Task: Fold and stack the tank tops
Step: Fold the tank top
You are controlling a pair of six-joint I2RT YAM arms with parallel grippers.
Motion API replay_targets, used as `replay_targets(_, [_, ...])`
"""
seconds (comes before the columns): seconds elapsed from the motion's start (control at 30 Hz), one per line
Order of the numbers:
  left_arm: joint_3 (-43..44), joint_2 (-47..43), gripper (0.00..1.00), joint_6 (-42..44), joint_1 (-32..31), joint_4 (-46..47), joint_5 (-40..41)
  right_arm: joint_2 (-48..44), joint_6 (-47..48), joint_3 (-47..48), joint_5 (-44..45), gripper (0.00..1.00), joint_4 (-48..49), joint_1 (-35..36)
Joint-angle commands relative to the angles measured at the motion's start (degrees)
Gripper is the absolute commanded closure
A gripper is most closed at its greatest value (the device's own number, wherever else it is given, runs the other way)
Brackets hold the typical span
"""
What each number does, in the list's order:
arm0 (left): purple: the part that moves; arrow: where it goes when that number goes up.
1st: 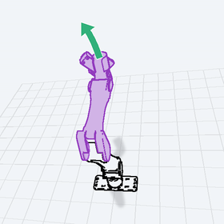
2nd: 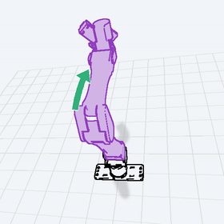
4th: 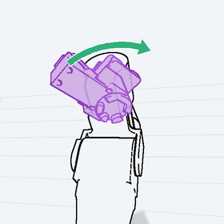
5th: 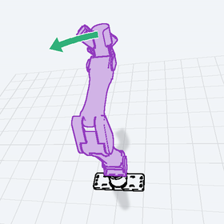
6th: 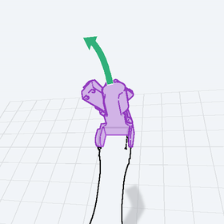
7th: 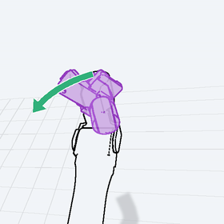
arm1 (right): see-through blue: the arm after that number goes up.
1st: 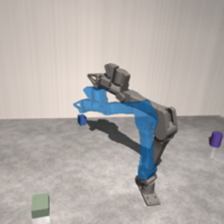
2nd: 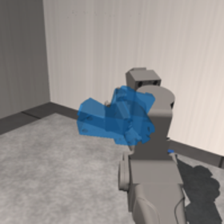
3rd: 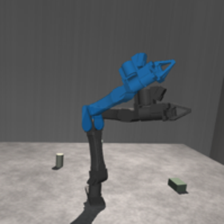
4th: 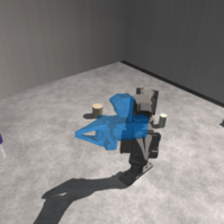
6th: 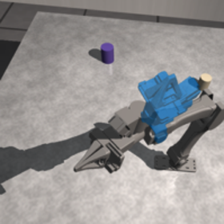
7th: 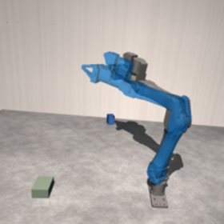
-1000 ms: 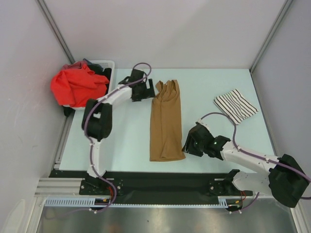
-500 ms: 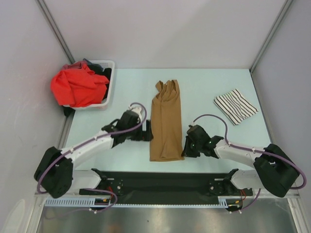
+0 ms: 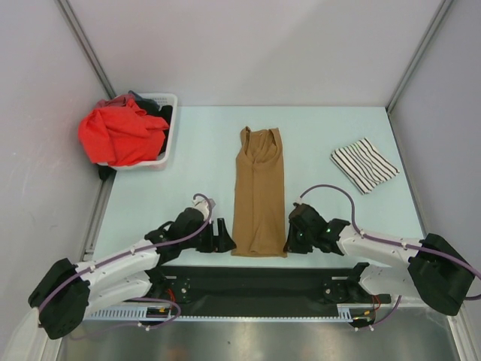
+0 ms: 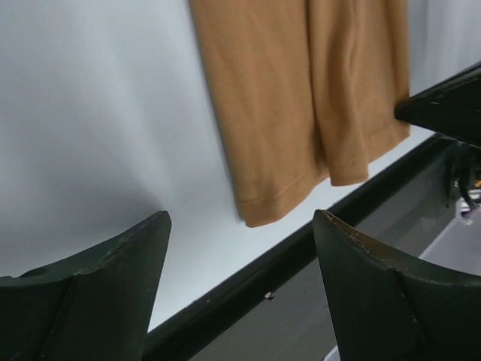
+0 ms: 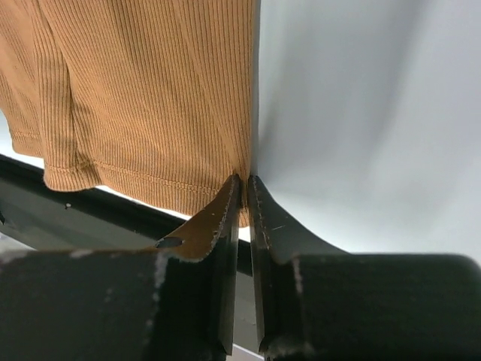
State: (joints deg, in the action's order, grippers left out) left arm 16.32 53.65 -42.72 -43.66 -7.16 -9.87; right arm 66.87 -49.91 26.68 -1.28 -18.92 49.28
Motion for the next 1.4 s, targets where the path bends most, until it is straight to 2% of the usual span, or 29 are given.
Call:
replay_targets(0.0, [-2.0,1.3,0.18,-4.6,-2.0,5.1,-3.2,0.5,-1.1,0.0,1.2,0.86,-0.9,0.9])
replay_targets(0.23, [2.0,8.0,0.27,-4.7,-4.1,4.1,-1.6,0.5,-0.5,1.7,2.9,0.86,-2.3,1.1])
replay_targets(0.47, [2.1,11.9,0.49,-5.7,-7.0,3.9,-0.6,-1.0,-0.3,2.3,3.4,0.86,-4.4,1.1])
replay_targets(0.63, [1.9,16.0,0.48,-7.6,-10.4,5.0,1.1,-1.3,-0.8,1.7,2.9,0.87,-3.8,1.6])
replay_targets(0.73, [2.0,18.1,0.62,-8.3,-11.5,6.0,1.3,-1.9,-1.2,1.5,3.0,0.87,-3.9,2.1])
replay_targets(0.8, [2.4,17.9,0.83,-7.8,-11.9,3.1,2.7,-2.8,-1.2,1.6,3.0,0.88,-4.5,2.1])
replay_targets(0.83, [2.9,16.5,1.00,-7.7,-11.9,1.9,4.3,-3.1,-1.3,1.8,3.0,0.88,-5.2,2.2])
replay_targets(1.03, [6.3,11.7,0.99,-6.1,-11.9,-5.0,6.9,-6.3,-1.1,2.6,3.3,0.90,-6.7,2.2])
replay_targets(1.37, [18.3,15.7,1.00,-2.3,-10.7,-10.0,9.6,-3.2,3.9,11.8,3.6,0.94,-9.1,-1.6])
